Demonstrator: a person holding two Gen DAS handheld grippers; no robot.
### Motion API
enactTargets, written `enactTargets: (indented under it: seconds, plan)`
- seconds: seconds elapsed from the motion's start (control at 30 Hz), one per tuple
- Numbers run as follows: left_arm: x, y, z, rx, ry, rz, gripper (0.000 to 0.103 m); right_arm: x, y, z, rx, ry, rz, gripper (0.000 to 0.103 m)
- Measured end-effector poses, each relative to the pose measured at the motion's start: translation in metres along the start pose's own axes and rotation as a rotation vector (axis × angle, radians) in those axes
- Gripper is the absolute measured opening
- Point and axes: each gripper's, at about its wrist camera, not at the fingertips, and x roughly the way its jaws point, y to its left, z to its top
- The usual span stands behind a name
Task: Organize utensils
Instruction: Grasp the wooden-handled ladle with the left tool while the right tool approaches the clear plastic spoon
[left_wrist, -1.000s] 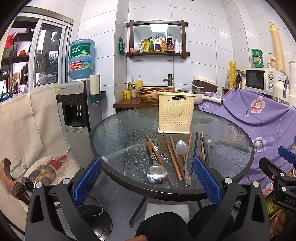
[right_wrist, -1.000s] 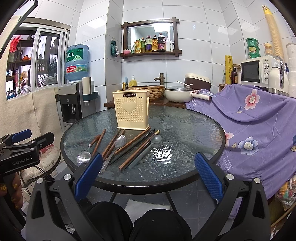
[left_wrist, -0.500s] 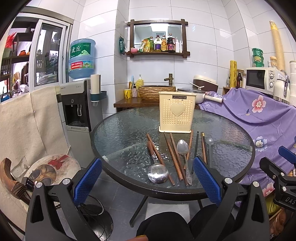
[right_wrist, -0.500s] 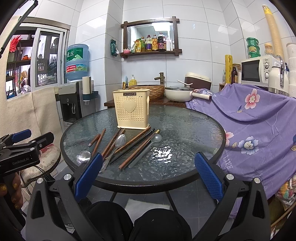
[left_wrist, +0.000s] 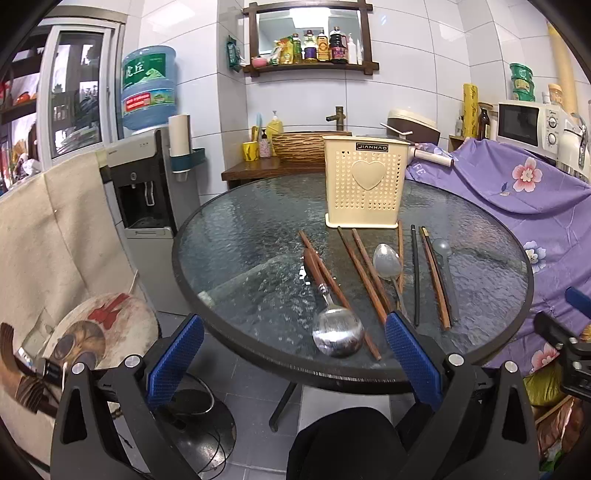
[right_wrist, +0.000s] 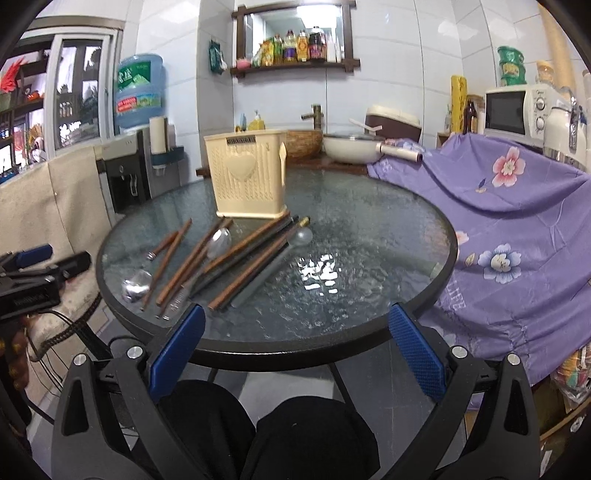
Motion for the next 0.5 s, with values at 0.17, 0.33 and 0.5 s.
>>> enactTargets:
  seconds: [0.17,0.33,0.5]
  plan:
    - [0.034,0.005,0.011,-0.005,0.100,-0.034,0.082,0.035,-0.013,0.012,0.048,0.084,0.004,0.097]
    - [0.059,0.012,0.022,-0.038,0.170,-0.080,0.078,0.068,-0.026,0.038,0.081,0.126,-0.015,0.083]
    - [0.081,0.010,0.033,-0.022,0.205,-0.080,0.078,0.119,-0.034,0.068,0.140,0.218,0.028,0.079]
